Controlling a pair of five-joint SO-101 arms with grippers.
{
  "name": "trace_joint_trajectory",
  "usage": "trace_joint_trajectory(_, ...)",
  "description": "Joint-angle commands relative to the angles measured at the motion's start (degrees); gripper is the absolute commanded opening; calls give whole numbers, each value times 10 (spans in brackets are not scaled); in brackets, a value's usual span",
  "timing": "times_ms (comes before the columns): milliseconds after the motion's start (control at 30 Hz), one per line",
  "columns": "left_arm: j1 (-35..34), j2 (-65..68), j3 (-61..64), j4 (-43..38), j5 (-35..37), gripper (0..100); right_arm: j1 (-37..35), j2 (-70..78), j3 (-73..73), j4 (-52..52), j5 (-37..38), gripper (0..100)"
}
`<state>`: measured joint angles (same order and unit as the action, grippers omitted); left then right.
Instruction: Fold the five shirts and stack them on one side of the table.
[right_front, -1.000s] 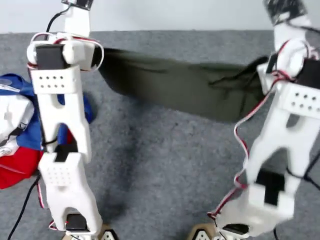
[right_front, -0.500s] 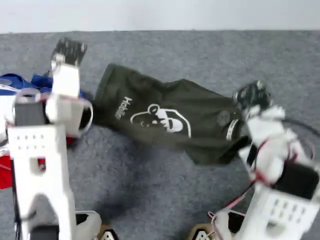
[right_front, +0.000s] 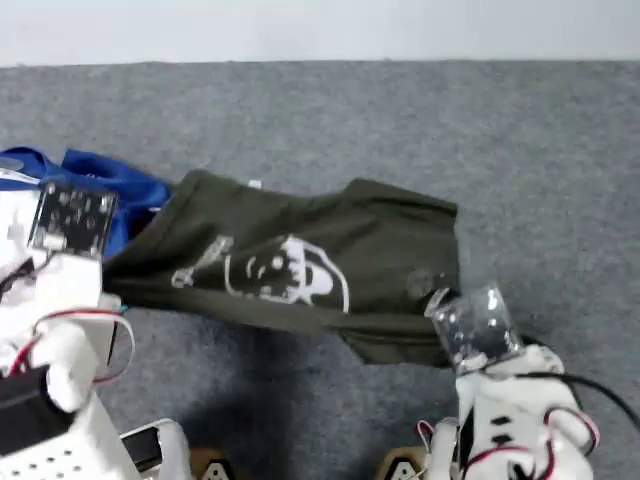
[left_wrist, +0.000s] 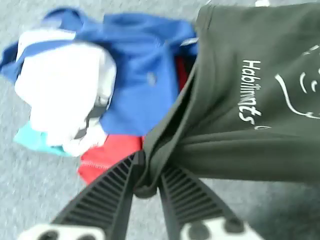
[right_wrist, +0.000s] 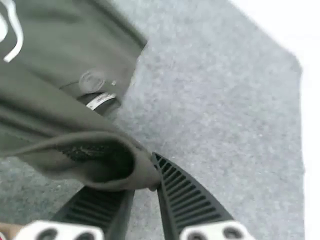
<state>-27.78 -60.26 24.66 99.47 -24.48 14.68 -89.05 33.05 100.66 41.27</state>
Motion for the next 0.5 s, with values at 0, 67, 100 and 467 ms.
trace_joint_trajectory(0, -25, -51, 39, 12, -26, 12, 7, -35, -3, 26, 4, 8)
trace_joint_trajectory(67, -25, -74, 63, 12, -34, 12, 7, -49, -7, 26, 4, 8)
trace_joint_trajectory(100, -25, -84, 73, 12, -39, 12, 6, -58, -17, 26, 3, 8)
trace_joint_trajectory(467, -23, -134, 97, 11, -62, 12, 9, -81, -113, 24, 1, 8)
